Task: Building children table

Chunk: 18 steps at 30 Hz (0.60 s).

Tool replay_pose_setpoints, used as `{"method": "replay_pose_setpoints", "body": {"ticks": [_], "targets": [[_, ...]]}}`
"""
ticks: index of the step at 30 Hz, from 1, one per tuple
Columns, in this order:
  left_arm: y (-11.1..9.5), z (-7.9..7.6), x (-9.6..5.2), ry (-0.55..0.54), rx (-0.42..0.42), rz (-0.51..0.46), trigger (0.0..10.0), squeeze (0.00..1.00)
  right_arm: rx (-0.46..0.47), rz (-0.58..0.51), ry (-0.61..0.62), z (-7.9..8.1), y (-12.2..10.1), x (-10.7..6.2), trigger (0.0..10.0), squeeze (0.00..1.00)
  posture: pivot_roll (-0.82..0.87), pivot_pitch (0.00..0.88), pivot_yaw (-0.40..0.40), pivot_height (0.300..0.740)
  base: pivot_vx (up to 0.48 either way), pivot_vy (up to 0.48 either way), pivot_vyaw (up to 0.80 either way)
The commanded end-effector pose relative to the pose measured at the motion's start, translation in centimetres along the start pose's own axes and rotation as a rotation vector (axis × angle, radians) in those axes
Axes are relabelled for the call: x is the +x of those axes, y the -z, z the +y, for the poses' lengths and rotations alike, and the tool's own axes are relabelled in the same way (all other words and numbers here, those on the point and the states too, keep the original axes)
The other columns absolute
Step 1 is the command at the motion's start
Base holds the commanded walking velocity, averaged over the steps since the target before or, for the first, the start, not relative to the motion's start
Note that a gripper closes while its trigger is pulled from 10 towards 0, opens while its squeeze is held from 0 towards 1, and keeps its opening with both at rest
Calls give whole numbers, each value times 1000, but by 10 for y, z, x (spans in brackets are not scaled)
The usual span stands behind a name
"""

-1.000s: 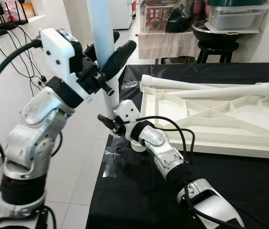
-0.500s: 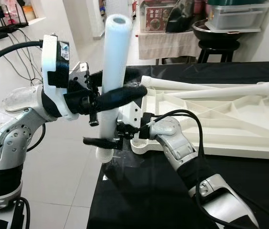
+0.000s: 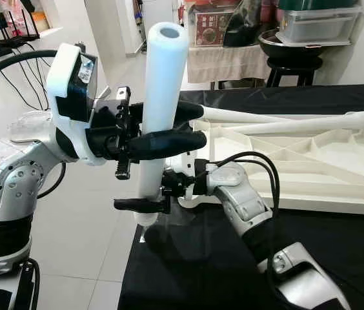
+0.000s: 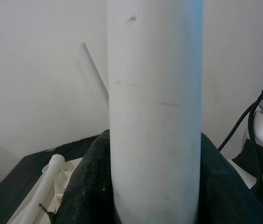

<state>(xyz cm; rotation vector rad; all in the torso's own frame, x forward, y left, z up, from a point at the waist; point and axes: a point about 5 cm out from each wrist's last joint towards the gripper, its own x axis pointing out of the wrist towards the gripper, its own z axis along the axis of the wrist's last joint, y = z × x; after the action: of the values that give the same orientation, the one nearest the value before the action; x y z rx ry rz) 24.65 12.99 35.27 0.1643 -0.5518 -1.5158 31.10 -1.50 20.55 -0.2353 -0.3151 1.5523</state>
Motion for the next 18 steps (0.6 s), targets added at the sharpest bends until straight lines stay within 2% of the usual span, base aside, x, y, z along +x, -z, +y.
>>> {"method": "replay_pose_setpoints", "body": {"ticks": [1, 3, 6, 16, 17, 18], "targets": [[-10, 0, 6, 37, 46, -44, 0, 0, 49, -29, -58, 11, 2, 17, 10000, 0, -64, 0, 74, 740, 0, 0, 0], [-15, 0, 9, 46, 71, -73, 0, 0, 127, -53, -72, 22, 11, 27, 10000, 0, -65, 0, 73, 740, 0, 0, 0], [-18, 1, 12, 54, 79, -83, 0, 0, 149, -52, -48, 22, 16, 30, 10000, 0, -64, 0, 73, 740, 0, 0, 0], [-26, 6, 16, 60, 85, -97, 0, 0, 156, -68, 22, 17, 19, 32, 10000, 0, -63, 0, 76, 740, 0, 0, 0], [-28, 8, 17, 62, 85, -104, 0, 0, 145, -91, 29, 16, 17, 33, 8196, 0, -63, 0, 78, 740, 0, 0, 0], [-30, 9, 17, 64, 85, -111, 0, 0, 122, -116, 38, 16, 14, 35, 2235, 0, -63, 0, 79, 740, 0, 0, 0]]}}
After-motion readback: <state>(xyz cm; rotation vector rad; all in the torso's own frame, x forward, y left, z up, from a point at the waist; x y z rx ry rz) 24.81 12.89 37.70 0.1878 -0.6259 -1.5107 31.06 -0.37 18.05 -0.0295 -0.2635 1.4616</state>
